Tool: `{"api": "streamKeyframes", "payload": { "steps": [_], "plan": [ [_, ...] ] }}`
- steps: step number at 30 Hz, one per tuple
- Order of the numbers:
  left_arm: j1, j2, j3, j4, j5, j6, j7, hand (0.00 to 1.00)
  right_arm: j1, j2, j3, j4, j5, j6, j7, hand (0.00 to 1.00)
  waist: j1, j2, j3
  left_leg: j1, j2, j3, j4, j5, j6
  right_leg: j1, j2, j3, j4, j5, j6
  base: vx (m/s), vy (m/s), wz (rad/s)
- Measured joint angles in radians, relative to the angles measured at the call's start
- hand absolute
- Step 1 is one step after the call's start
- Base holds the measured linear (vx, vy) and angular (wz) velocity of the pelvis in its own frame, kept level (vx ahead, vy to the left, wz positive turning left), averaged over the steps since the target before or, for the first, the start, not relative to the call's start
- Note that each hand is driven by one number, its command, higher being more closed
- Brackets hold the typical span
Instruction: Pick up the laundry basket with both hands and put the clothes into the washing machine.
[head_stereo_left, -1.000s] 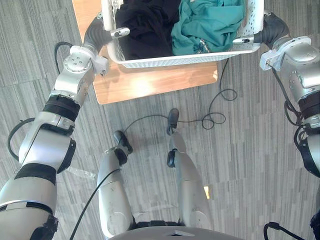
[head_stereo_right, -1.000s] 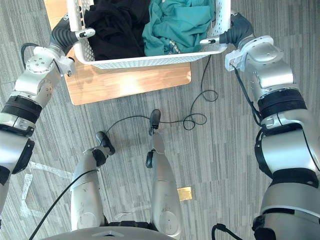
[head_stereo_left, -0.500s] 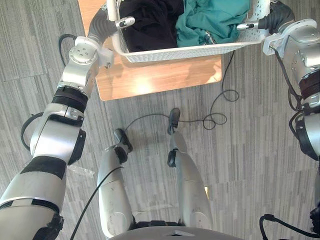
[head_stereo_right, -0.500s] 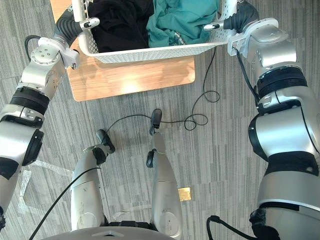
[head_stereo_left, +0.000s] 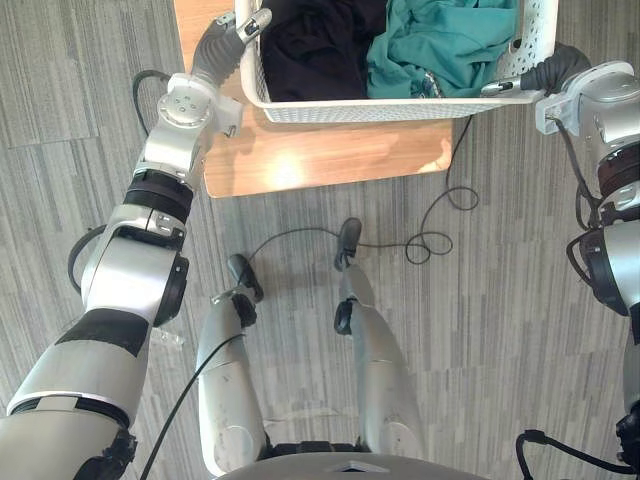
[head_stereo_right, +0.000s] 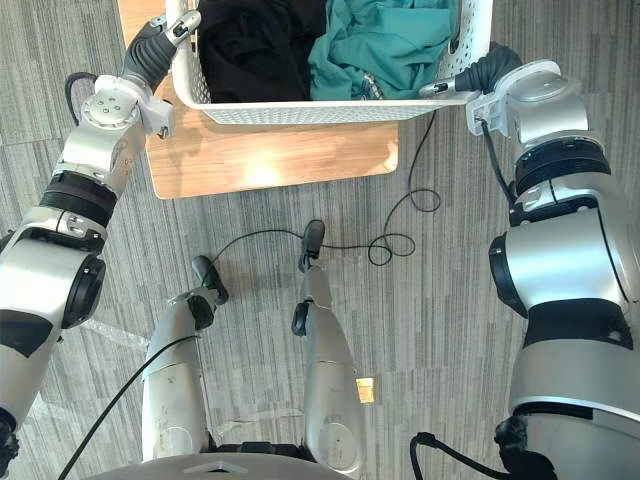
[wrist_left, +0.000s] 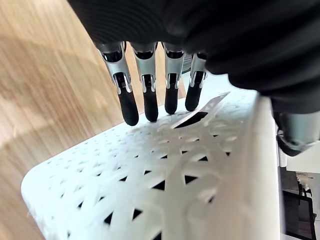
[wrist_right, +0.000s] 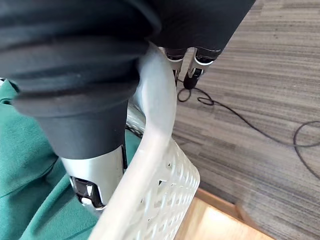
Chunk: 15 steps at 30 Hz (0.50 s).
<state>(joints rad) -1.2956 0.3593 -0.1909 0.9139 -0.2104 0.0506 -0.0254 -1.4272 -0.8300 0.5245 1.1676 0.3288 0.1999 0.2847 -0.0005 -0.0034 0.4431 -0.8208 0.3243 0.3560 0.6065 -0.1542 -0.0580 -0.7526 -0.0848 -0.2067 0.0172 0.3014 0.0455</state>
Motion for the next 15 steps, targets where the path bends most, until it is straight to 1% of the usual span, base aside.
{"api": "streamKeyframes", "payload": {
  "steps": [1, 6, 10, 14, 15],
  "plan": [
    [-0.003, 0.009, -0.001, 0.000, 0.010, 0.001, -0.002, 1.00, 0.011, 0.000, -0.024, -0.010, 0.016, 0.000, -0.001, 1.00, 0.000, 0.000, 0.000, 0.000, 0.000, 0.000, 0.000, 0.000, 0.000, 0.000, 0.000, 0.000, 0.000, -0.002, 0.003, -0.01, -0.039, 0.00],
    [-0.020, 0.019, -0.007, -0.003, 0.049, 0.005, -0.002, 1.00, 0.017, 0.004, -0.061, -0.022, 0.040, 0.001, -0.012, 1.00, 0.001, 0.000, 0.000, 0.000, 0.001, 0.004, 0.001, 0.001, 0.000, -0.001, 0.001, 0.002, -0.006, -0.003, 0.004, -0.02, -0.042, -0.02],
    [-0.020, 0.037, -0.015, -0.038, 0.118, 0.008, -0.002, 1.00, 0.060, -0.004, -0.087, -0.096, 0.066, -0.004, -0.050, 1.00, 0.000, 0.000, 0.000, -0.001, 0.003, 0.012, 0.003, 0.000, 0.000, -0.007, 0.002, 0.006, -0.007, -0.003, 0.004, -0.01, -0.046, -0.04],
    [-0.041, 0.066, -0.047, -0.050, 0.158, 0.010, -0.002, 1.00, 0.088, -0.006, -0.108, -0.167, 0.084, -0.008, -0.082, 1.00, 0.000, 0.000, 0.000, -0.005, 0.008, 0.022, 0.006, 0.000, 0.000, -0.018, 0.005, 0.014, -0.006, -0.002, 0.003, -0.01, -0.047, -0.08],
    [-0.046, 0.072, -0.047, -0.050, 0.173, 0.014, -0.001, 1.00, 0.094, -0.007, -0.108, -0.180, 0.104, -0.008, -0.094, 1.00, -0.002, 0.000, 0.000, -0.005, 0.010, 0.024, 0.009, -0.001, -0.001, -0.019, 0.007, 0.016, -0.007, -0.002, 0.003, -0.01, -0.039, -0.07]
  ]
}}
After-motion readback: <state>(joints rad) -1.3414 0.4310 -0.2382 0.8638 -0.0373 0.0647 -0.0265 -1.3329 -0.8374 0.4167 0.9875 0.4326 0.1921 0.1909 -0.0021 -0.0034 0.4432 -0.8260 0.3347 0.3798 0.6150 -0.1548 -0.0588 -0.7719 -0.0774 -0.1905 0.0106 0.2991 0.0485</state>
